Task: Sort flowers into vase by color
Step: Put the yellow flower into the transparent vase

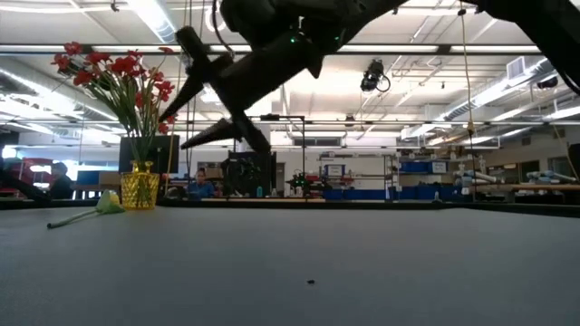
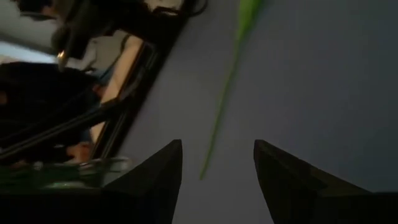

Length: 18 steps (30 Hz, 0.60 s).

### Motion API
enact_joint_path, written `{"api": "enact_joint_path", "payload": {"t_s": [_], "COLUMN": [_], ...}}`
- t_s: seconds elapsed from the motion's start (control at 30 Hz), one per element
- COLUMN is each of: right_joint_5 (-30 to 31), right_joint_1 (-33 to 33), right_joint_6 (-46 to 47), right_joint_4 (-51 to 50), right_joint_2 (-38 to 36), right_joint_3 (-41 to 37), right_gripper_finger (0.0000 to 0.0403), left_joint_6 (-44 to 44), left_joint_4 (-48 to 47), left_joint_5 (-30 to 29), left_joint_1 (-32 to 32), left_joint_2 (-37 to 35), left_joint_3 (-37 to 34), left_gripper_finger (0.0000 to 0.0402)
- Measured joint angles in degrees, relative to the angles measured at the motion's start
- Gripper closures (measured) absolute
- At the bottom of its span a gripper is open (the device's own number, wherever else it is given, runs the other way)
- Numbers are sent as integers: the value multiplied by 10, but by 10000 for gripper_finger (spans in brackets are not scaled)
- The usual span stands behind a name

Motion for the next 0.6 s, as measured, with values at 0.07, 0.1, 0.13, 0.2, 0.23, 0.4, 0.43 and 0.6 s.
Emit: {"api": "enact_joint_path", "payload": {"t_s": [0.07, 0.1, 0.13, 0.2, 0.23, 0.4, 0.43, 0.6], "right_joint_5": [3, 11, 19, 33, 41, 67, 76, 130], "right_joint_1": [0, 0, 0, 0, -1, -7, -8, -8], "right_joint_6": [-10, -11, -12, -16, -16, -11, -5, 10], "right_joint_4": [-2, 3, -7, -19, -19, -52, -66, -136], "right_joint_2": [3, 4, 1, 0, 0, -1, -3, -20], "right_joint_3": [5, 7, 7, 5, 5, 6, 5, 6], "right_gripper_finger": [196, 196, 196, 196, 196, 196, 196, 196], "left_joint_6": [-39, -63, -87, -141, -166, -228, -235, -283], "left_joint_4": [-32, -56, -78, -116, -135, -188, -188, -130], "left_joint_5": [-1, 1, 6, 22, 29, 92, 112, 234], "left_joint_1": [15, 24, 33, 54, 66, 131, 146, 208], "left_joint_2": [12, 20, 27, 44, 50, 83, 89, 105], "left_joint_3": [0, 0, 0, 0, -1, -14, -27, -126], "left_gripper_finger": [127, 127, 127, 127, 127, 127, 127, 127]}}
